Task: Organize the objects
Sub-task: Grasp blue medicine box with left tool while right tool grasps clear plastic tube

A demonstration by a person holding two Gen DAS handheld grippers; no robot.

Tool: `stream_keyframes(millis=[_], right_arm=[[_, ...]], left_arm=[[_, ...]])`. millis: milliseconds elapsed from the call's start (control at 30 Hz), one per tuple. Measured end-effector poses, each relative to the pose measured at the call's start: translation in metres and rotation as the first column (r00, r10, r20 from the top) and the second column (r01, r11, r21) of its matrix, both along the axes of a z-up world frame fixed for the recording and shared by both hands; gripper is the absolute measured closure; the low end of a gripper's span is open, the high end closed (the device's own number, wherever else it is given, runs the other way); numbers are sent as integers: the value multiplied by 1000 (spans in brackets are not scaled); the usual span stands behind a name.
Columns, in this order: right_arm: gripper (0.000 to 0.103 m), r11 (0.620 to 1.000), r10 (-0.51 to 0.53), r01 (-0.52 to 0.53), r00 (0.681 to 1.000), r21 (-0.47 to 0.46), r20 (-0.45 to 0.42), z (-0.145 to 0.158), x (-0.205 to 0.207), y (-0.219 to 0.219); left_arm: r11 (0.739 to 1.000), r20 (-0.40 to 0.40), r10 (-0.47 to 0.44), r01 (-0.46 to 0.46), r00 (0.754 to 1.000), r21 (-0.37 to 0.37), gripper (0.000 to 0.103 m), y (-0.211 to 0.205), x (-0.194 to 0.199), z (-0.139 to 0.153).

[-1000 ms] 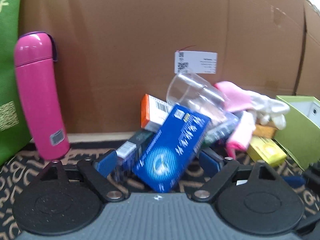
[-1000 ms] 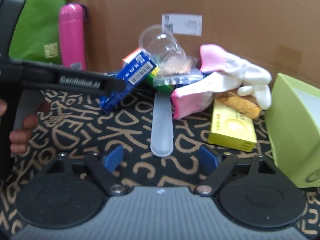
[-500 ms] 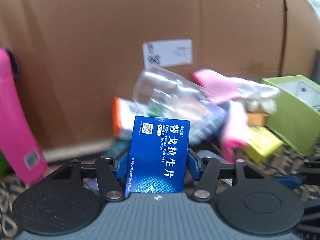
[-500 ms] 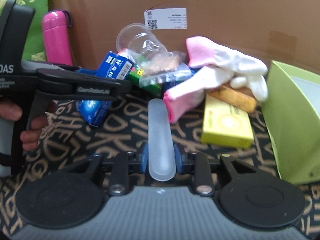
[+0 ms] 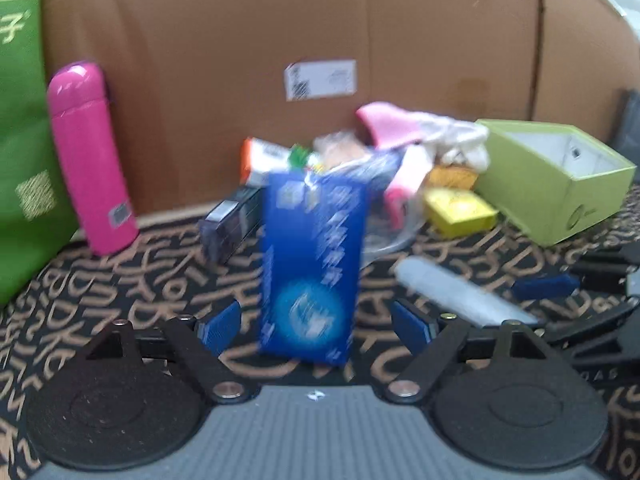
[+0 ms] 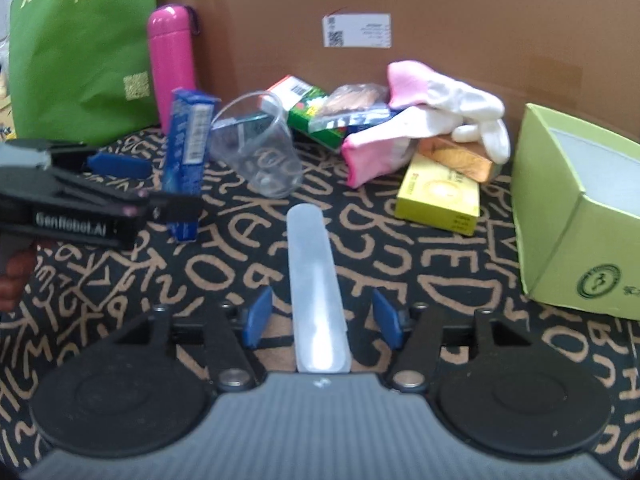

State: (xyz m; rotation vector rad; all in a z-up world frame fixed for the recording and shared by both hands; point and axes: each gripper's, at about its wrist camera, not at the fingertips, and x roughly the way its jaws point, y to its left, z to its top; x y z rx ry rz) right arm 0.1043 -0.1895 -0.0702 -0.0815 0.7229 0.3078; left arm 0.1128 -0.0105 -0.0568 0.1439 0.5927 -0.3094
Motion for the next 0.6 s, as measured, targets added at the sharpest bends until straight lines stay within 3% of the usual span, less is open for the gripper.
stream_keyframes(millis=[67,133,233,367,400,433,467,500,533,600], right_arm=[[48,1000,-7,7,1000,-16,11,-3,4,1],[55,1000,-9,10,1000,-26,17,-4,6,3],[55,1000,-11,11,1000,-29,15,-6,9,3],[55,999,-18,18,1000,-28,17,-7,15,3],[55,999,-15,15,1000,-31,21,-7,16,5],[55,999,-12,12,1000,-32,24,-8,17,6],[55,999,-13,14,1000,-30,26,-8,17,7],[61,999,-12,13,1000,-29,27,-8,16,7],[75,1000,4,-4,1000,-26,28,-7,14,7],[76,998,20,-18,999,-62,29,-5,7,10]], left_arm=[[1000,-5,30,-30,1000,-9,17,1,8,-3],[998,-4,58,-58,998,-18,20,-3,20,-5],[998,-15,51,-51,999,-34,21,-12,36,-6],[999,-34,42,-41,999,26,21,-27,51,-15],[999,-44,41,-39,998,31,24,-28,54,-18],[999,-58,43,-41,997,29,36,-27,58,-21],[999,-67,39,-39,997,5,40,-24,59,-23],[999,-72,33,-35,997,-18,44,-20,58,-23],[999,-84,27,-28,996,-18,44,-17,56,-21],[1000,-105,-10,8,994,-22,44,-11,46,-17]])
